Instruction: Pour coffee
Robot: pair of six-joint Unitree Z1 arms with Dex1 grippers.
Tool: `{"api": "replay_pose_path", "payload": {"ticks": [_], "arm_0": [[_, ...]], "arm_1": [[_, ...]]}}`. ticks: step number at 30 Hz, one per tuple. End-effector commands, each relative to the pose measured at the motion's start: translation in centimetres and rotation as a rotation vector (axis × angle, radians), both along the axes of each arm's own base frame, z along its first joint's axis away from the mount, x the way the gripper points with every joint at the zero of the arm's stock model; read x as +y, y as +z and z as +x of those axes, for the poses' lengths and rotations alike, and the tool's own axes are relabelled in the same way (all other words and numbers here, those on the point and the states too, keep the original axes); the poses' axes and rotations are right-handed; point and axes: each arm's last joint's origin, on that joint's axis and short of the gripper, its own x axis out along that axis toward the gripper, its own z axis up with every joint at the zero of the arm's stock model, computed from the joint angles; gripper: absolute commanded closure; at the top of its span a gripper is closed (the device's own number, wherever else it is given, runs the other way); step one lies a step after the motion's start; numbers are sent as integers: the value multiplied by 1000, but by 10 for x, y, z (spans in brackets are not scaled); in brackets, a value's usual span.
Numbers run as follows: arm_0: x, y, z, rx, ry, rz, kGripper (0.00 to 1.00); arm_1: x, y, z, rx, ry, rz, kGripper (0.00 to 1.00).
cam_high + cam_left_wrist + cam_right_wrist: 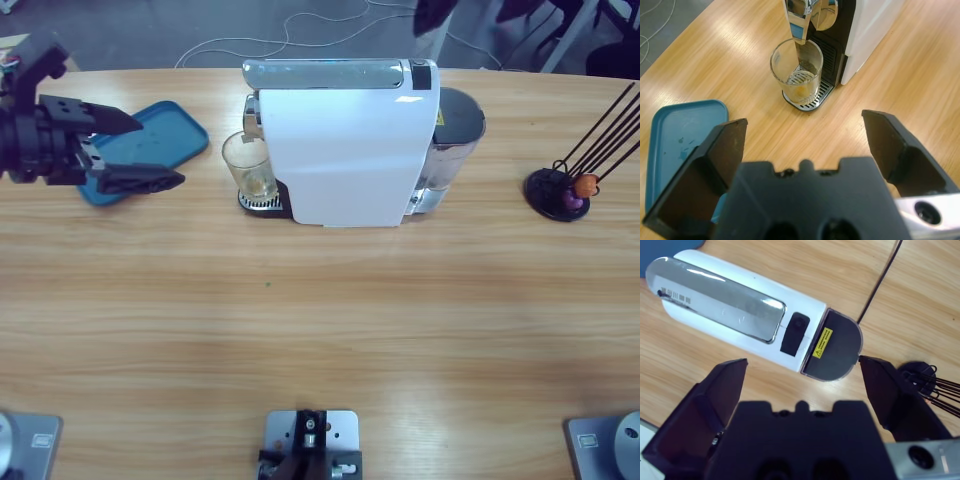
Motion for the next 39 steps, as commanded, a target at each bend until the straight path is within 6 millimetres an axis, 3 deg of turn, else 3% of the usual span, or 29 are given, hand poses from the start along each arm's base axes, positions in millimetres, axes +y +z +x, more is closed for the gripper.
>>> {"api": "replay_pose_path", "payload": {"ticks": [1,14,20,24,28,30,33,35,39], "arm_0": [[2,-15,-11,47,-15,30,9],[7,-10,-18,22,-12,15,9],[7,-4,-19,13,-11,-1,9],[9,0,-22,-5,-12,-15,9],[15,3,-31,-12,-11,-24,9],[16,3,-32,-5,-8,-27,9],[13,1,-36,12,-26,-23,9],[12,-3,-40,22,-42,-16,9],[15,-8,-46,49,-41,-9,9]], "arm_1": [[3,-5,-8,11,-7,-24,0],[6,6,-20,-13,-36,22,0],[-5,14,-32,-9,-65,24,0],[-35,15,-73,10,-63,5,0],[-79,2,-143,-92,-7,111,0],[-106,-20,-178,-131,22,176,0],[-137,-51,-209,-225,55,220,0],[-152,-71,-226,-320,116,248,0],[-172,-115,-248,-344,155,238,0]]}}
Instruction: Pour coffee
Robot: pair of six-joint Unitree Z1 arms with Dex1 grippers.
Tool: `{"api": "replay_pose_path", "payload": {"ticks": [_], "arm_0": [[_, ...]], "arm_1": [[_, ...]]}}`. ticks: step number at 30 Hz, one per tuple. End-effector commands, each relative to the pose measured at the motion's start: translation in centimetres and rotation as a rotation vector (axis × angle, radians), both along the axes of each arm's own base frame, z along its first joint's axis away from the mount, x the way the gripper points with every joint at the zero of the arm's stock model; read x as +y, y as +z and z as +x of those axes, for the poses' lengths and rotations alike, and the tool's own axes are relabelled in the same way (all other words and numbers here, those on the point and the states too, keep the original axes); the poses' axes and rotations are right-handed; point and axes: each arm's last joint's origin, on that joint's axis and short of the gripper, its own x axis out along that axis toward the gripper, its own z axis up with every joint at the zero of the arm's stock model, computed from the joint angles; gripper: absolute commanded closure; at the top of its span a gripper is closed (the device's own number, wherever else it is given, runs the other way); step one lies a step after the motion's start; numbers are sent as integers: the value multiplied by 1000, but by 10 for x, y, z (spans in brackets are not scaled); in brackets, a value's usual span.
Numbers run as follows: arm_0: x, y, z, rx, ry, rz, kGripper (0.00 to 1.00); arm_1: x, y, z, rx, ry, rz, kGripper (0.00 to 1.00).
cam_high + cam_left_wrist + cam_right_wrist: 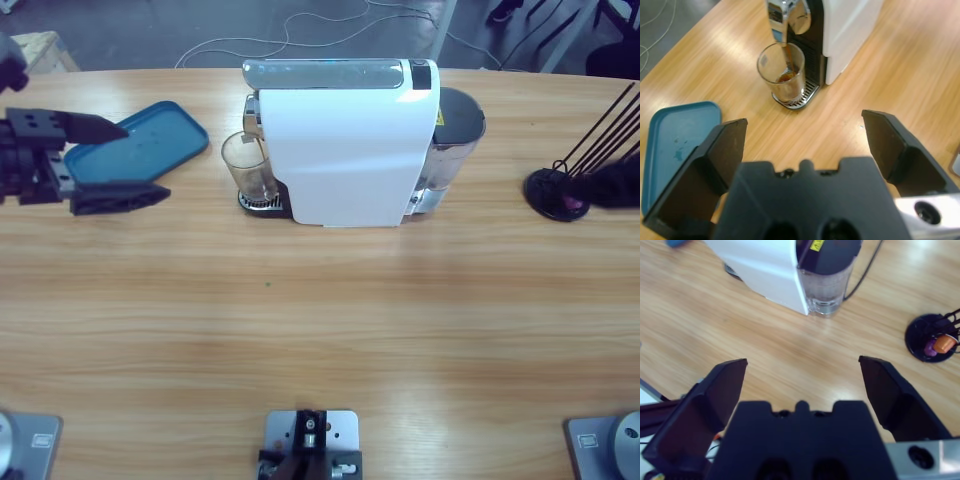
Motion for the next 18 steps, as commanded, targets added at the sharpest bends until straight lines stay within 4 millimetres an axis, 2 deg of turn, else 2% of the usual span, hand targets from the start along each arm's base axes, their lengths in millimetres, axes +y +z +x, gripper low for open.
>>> {"api": "replay_pose_path", "payload": {"ticks": [1,7,11,18], "arm_0": [[6,-15,-18,72,-7,21,9],[11,-11,-24,59,-2,3,9],[14,-10,-28,54,-2,-1,9],[17,-12,-31,54,-1,-1,9]], "arm_1": [[-52,-62,-58,-191,96,87,0],[-42,-57,-46,-205,120,3,0],[-34,-63,-35,-178,108,-58,0],[-35,-70,-34,-196,68,-56,0]]}}
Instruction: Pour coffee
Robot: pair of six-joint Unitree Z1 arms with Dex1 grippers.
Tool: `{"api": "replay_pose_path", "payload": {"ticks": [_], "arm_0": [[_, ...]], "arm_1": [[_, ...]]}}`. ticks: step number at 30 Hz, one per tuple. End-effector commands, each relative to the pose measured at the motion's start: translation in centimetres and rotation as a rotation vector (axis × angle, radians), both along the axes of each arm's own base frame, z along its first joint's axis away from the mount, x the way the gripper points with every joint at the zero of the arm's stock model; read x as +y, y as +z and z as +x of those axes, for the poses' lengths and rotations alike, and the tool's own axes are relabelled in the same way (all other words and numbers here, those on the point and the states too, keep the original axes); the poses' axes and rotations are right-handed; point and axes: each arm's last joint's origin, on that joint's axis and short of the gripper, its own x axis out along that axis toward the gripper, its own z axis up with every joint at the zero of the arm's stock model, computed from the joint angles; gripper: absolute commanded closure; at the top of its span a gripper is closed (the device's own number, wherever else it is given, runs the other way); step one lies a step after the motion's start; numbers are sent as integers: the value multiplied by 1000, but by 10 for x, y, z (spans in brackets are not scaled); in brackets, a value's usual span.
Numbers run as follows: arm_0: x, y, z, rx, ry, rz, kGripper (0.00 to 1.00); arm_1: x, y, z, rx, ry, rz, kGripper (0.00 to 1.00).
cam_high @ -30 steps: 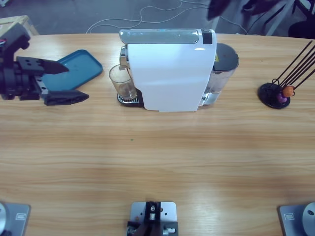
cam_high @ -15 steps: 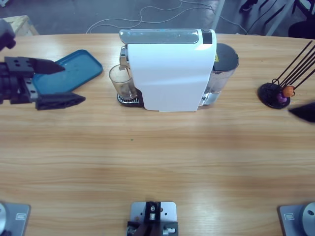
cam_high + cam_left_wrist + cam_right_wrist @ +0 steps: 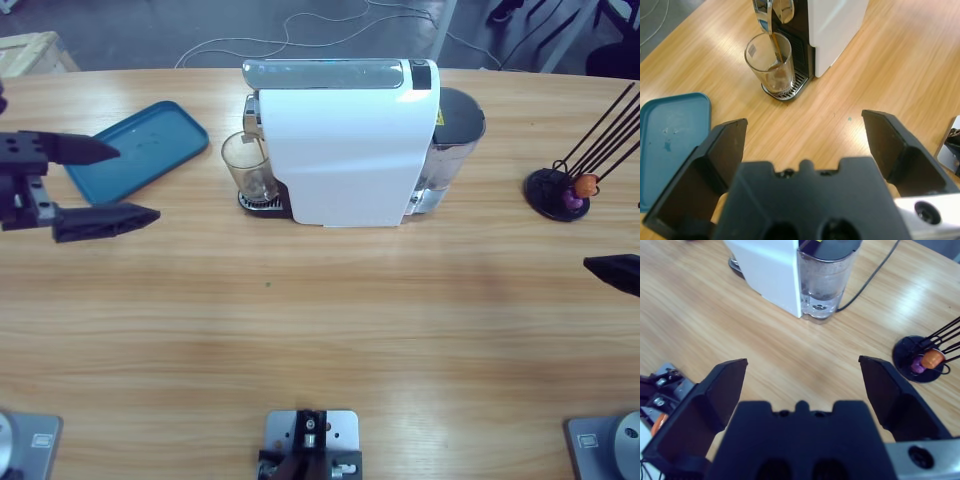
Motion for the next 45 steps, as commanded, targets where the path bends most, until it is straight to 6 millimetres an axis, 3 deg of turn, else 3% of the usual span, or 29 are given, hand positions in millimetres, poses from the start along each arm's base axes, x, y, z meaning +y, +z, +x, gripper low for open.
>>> {"api": "replay_pose_path", "payload": {"ticks": [1,10,45], "arm_0": [[6,-9,-11,27,-1,12,9],[13,-8,-18,20,4,12,9],[10,-17,-13,40,28,49,9]], "arm_1": [[4,-15,6,10,-27,-38,0],[5,-18,6,19,-20,-36,0],[5,-24,6,27,-25,-13,0]]}}
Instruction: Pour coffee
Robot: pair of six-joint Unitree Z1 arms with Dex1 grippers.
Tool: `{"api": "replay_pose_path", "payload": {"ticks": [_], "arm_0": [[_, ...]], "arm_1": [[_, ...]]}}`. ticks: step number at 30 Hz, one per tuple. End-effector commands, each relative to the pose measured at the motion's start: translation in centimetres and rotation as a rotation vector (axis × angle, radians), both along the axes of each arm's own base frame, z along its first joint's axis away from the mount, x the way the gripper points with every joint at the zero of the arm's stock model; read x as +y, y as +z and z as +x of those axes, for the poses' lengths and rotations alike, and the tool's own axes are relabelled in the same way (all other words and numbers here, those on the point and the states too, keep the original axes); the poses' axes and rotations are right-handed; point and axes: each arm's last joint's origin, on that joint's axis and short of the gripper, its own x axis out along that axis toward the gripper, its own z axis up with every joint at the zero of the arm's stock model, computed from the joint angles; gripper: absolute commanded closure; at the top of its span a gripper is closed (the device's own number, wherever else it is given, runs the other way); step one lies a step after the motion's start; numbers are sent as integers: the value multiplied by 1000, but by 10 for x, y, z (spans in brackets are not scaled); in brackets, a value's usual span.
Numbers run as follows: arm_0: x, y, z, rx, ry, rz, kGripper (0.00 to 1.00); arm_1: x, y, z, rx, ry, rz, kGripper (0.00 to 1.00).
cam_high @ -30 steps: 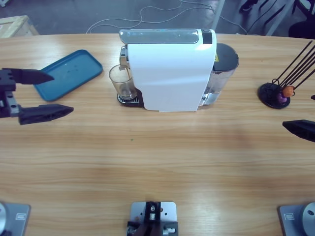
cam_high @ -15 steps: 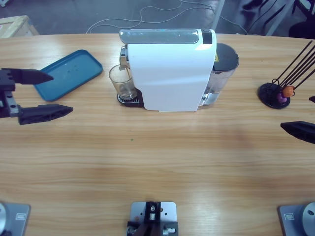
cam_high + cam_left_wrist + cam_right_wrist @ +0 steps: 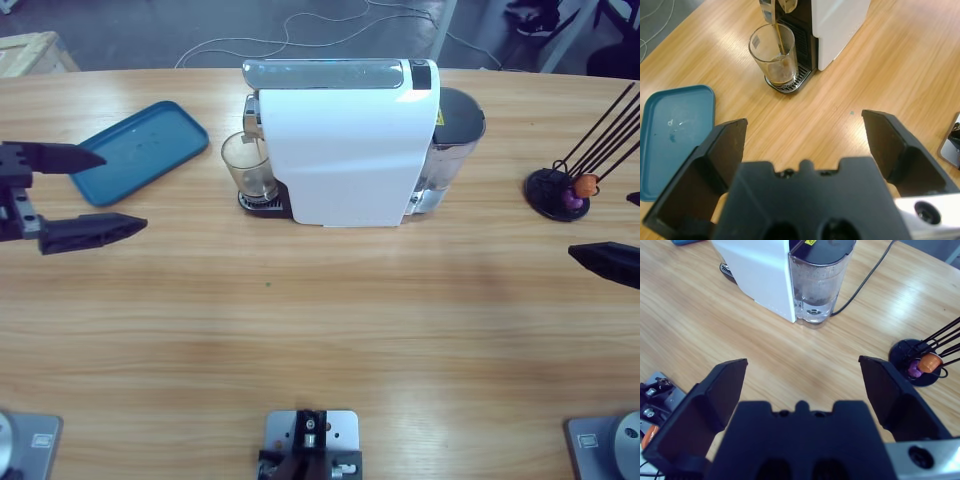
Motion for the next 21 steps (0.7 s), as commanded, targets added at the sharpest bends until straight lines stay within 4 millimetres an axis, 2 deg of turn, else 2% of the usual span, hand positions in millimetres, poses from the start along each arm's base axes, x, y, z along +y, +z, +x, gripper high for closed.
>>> {"api": "replay_pose_path", "payload": {"ticks": [1,21], "arm_0": [[2,-16,-4,50,10,38,9],[6,-19,-9,51,7,40,9]], "arm_1": [[1,-15,1,47,-6,-19,0],[2,-16,1,56,-13,-15,0]]}}
